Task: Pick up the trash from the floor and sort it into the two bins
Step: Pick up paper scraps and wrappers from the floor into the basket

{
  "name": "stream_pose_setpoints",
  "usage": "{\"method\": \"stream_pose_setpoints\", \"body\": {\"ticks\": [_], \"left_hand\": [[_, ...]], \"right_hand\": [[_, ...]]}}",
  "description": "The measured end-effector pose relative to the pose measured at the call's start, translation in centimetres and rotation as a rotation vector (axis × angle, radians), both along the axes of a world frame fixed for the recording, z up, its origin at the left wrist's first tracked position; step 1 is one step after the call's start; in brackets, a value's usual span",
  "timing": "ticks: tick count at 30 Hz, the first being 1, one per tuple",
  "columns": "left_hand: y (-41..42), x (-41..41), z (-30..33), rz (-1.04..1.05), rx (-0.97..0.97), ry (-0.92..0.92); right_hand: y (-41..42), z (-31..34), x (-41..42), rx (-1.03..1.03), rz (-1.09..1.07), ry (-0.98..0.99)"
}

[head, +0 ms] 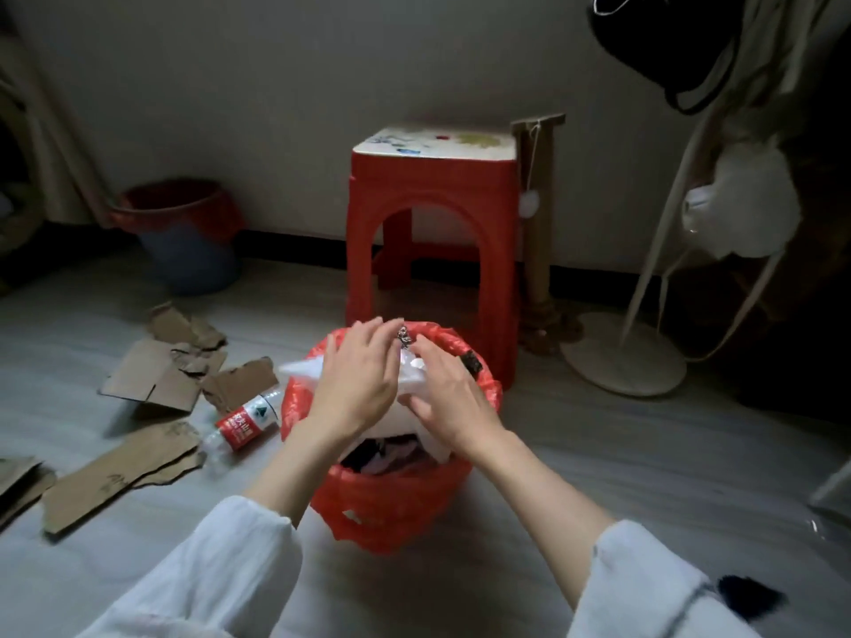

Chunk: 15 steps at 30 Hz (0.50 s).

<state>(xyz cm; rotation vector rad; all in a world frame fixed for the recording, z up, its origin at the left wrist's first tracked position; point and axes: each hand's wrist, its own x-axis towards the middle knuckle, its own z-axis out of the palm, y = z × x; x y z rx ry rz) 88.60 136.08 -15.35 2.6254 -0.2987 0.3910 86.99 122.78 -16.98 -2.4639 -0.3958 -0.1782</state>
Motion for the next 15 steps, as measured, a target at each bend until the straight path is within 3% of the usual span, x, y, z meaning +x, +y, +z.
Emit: {"method": "stream_pose_setpoints", "body": {"ticks": [2,4,7,9,12,15], "left_hand": [[1.1,0.6,-3.5,-0.052,0.165,0.365],[1.4,0.9,-6.2,-0.123,0.392,0.475],[0.7,1.4,-7.4,-0.156,0.449,0.479],[0.0,2.1,-7.4,-0.159,0.415,0.412],[-0.7,3.1,-7.9,-0.263,0.516,0.254],[-0.5,3.7,-9.6,-0.308,0.566,0.337]], "right_hand": [[-0.7,-2.3,-0.2,-0.155,0.002,0.057],[-2.3,-4.1,-0.4,-0.26,0.004,0.071],[-4.1,-5.4,0.1,-0.287,-0.051,0.101],[-4.7,-5.8,0.9,-0.196,-0.159,0.171],[-5.1,-6.8,1.4,-0.043,-0.249,0.256],[-4.9,-7.9,1.2,0.138,-0.268,0.299]]}}
